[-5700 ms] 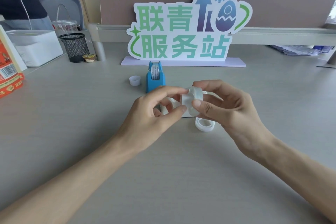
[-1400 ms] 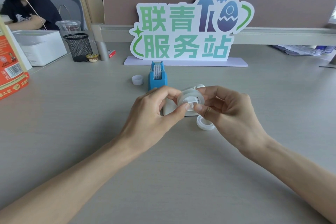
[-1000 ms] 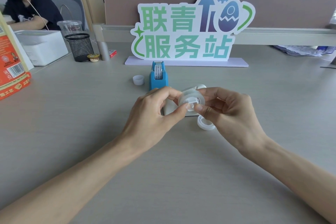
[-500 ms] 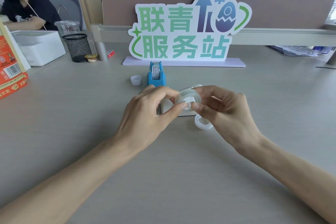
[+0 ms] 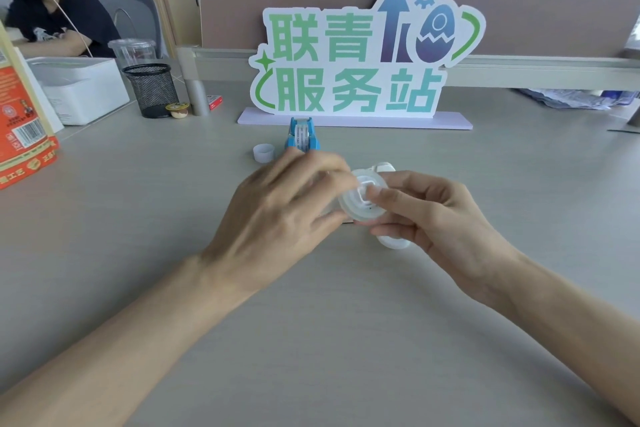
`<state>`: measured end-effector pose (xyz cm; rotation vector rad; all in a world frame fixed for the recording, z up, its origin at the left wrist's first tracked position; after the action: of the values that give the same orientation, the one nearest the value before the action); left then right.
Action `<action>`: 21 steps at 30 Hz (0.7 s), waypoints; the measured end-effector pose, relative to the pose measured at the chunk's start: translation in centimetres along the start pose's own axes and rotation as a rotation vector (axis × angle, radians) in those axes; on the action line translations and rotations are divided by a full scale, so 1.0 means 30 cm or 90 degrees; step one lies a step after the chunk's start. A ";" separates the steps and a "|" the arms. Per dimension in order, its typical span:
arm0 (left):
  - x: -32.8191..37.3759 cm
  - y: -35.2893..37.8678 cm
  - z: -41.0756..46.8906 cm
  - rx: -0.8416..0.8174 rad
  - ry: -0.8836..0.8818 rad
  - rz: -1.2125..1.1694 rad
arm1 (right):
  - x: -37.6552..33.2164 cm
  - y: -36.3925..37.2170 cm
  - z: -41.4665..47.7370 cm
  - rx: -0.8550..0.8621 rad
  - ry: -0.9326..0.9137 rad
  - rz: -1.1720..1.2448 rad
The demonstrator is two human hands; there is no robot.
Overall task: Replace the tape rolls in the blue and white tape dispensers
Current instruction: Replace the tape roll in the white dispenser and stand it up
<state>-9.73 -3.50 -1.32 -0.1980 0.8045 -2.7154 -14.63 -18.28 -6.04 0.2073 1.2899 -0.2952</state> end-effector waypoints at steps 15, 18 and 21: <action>-0.086 0.060 0.007 -0.142 -0.290 -0.413 | -0.006 0.004 0.004 -0.114 -0.031 0.002; -0.102 0.059 0.007 -0.137 -0.294 -0.445 | 0.003 0.001 0.006 -0.118 -0.026 0.004; -0.109 0.054 0.008 -0.123 -0.285 -0.442 | 0.011 -0.003 0.009 -0.111 -0.019 0.022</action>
<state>-6.19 -3.86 -2.15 -1.2890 0.9867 -2.9836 -14.33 -18.50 -6.29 0.0757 1.2745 -0.1545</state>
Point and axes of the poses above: each hand's wrist, its own z-axis towards the middle knuckle, its own y-axis out of the palm, x = y × z, the point moved 7 cm from there along z, towards the middle knuckle, and after that the axes turned 11 degrees about -y, right-handed, at the moved point
